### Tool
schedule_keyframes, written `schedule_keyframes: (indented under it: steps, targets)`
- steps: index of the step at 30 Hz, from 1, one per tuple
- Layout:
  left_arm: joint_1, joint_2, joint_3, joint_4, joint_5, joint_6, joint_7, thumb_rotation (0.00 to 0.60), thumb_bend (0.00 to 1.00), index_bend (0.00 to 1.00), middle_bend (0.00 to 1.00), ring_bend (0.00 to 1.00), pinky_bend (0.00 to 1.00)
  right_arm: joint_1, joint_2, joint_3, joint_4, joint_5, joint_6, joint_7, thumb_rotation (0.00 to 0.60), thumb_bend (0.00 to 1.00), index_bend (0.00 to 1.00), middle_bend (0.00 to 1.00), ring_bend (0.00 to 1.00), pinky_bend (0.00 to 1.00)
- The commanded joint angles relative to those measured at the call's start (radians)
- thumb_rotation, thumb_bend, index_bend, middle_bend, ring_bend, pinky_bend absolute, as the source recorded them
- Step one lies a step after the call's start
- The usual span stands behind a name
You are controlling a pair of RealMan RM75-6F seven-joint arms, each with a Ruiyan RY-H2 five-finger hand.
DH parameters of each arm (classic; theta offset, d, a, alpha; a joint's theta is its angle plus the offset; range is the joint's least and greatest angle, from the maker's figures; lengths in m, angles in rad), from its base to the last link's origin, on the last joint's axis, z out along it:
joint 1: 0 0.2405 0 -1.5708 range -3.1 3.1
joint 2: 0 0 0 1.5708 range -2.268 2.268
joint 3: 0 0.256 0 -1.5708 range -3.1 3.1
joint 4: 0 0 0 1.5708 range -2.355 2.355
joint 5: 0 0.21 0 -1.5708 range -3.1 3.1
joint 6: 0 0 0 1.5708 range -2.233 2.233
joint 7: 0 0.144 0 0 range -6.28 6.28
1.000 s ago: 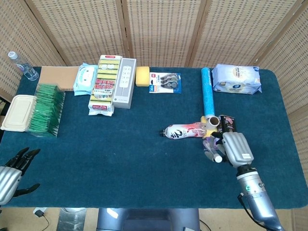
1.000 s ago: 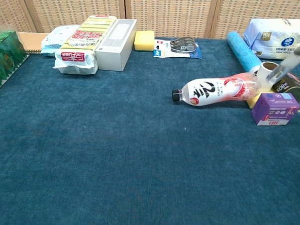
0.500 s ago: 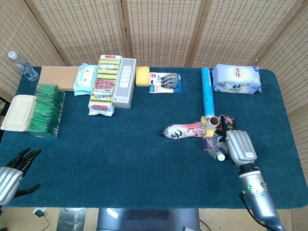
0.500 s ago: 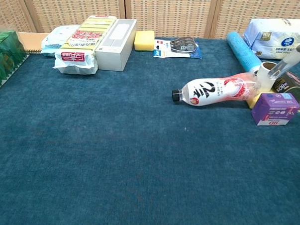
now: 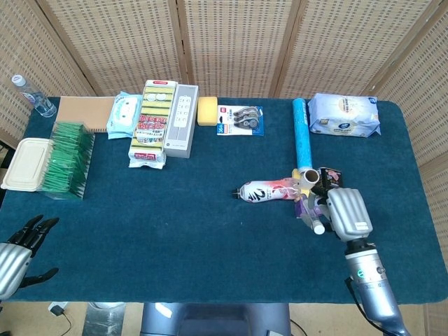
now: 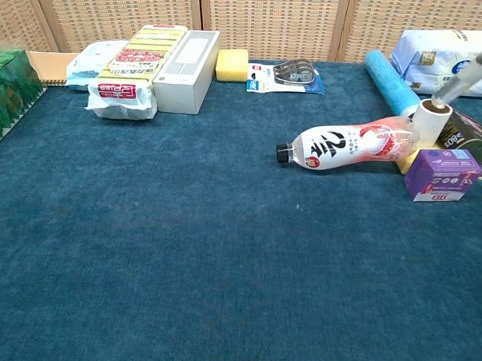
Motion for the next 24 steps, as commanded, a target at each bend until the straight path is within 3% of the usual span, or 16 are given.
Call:
schedule_keyframes:
  steps: [1, 4, 6, 8, 10, 11, 12, 13, 15, 17, 18, 20, 21, 24]
  targets:
    - [-0.002, 0.000, -0.002, 0.002, -0.008, -0.007, -0.002, 0.600, 0.11, 0.00, 0.16, 0.08, 0.29, 0.006, 0.042, -0.110, -0.045, -0.033, -0.081, -0.019, 0.600, 0.43, 0.82, 1.00, 1.00, 1.00]
    - [-0.003, -0.001, -0.002, 0.002, -0.013, -0.014, 0.000, 0.600, 0.11, 0.00, 0.16, 0.08, 0.29, 0.026, 0.112, -0.106, -0.056, 0.023, -0.149, 0.006, 0.600, 0.42, 0.82, 1.00, 1.00, 1.00]
    - [-0.003, -0.001, 0.000, 0.002, -0.007, -0.013, 0.002, 0.600, 0.11, 0.00, 0.16, 0.08, 0.29, 0.025, 0.065, -0.022, -0.015, 0.056, -0.035, 0.021, 0.600, 0.43, 0.82, 1.00, 1.00, 1.00]
    - [-0.003, -0.001, 0.002, 0.001, 0.001, -0.008, 0.001, 0.600, 0.11, 0.00, 0.16, 0.08, 0.29, 0.025, -0.008, 0.007, 0.018, 0.025, 0.061, -0.019, 0.600, 0.43, 0.82, 1.00, 1.00, 1.00]
    - [-0.003, 0.000, 0.003, 0.001, 0.004, -0.006, 0.001, 0.600, 0.11, 0.00, 0.16, 0.08, 0.29, 0.024, -0.026, -0.020, 0.013, -0.008, 0.054, -0.033, 0.600, 0.43, 0.82, 1.00, 1.00, 1.00]
    - [-0.004, 0.000, 0.002, 0.001, 0.004, -0.006, 0.001, 0.600, 0.11, 0.00, 0.16, 0.08, 0.29, 0.023, -0.015, -0.052, -0.003, -0.019, 0.021, -0.034, 0.600, 0.43, 0.82, 1.00, 1.00, 1.00]
    - [-0.004, 0.000, 0.002, 0.000, 0.001, -0.009, 0.002, 0.600, 0.11, 0.00, 0.16, 0.08, 0.29, 0.025, 0.029, -0.121, -0.031, -0.017, -0.068, -0.055, 0.600, 0.43, 0.82, 1.00, 1.00, 1.00]
    - [-0.005, 0.000, 0.001, 0.000, -0.002, -0.012, 0.003, 0.600, 0.11, 0.00, 0.16, 0.08, 0.29, 0.028, 0.067, -0.142, -0.045, -0.013, -0.107, -0.061, 0.600, 0.43, 0.82, 1.00, 1.00, 1.00]
    - [-0.005, -0.001, 0.000, 0.000, -0.005, -0.014, 0.004, 0.600, 0.11, 0.00, 0.16, 0.08, 0.29, 0.038, 0.107, -0.155, -0.049, 0.006, -0.146, -0.072, 0.600, 0.43, 0.82, 1.00, 1.00, 1.00]
    - [-0.004, -0.001, 0.001, 0.000, -0.007, -0.016, 0.005, 0.600, 0.11, 0.00, 0.16, 0.08, 0.29, 0.041, 0.119, -0.135, -0.039, 0.023, -0.127, -0.085, 0.600, 0.43, 0.82, 1.00, 1.00, 1.00]
    - [-0.004, -0.001, 0.001, 0.001, -0.004, -0.014, 0.005, 0.600, 0.11, 0.00, 0.16, 0.08, 0.29, 0.030, 0.083, -0.070, -0.015, 0.014, -0.012, -0.086, 0.600, 0.43, 0.82, 1.00, 1.00, 1.00]
    - [-0.004, -0.003, 0.000, 0.002, 0.002, -0.007, 0.004, 0.600, 0.11, 0.00, 0.16, 0.08, 0.29, 0.020, -0.025, -0.027, 0.025, -0.062, 0.125, -0.110, 0.600, 0.43, 0.82, 1.00, 1.00, 1.00]
    - [-0.004, -0.004, 0.001, 0.002, 0.005, -0.005, 0.004, 0.600, 0.11, 0.00, 0.16, 0.08, 0.29, 0.018, -0.055, -0.034, 0.029, -0.099, 0.143, -0.111, 0.600, 0.42, 0.82, 1.00, 1.00, 1.00]
    - [-0.005, -0.005, 0.002, 0.001, 0.007, -0.007, 0.009, 0.600, 0.11, 0.00, 0.16, 0.08, 0.29, 0.019, -0.044, -0.136, 0.016, -0.201, 0.047, -0.070, 0.600, 0.42, 0.82, 1.00, 1.00, 1.00]
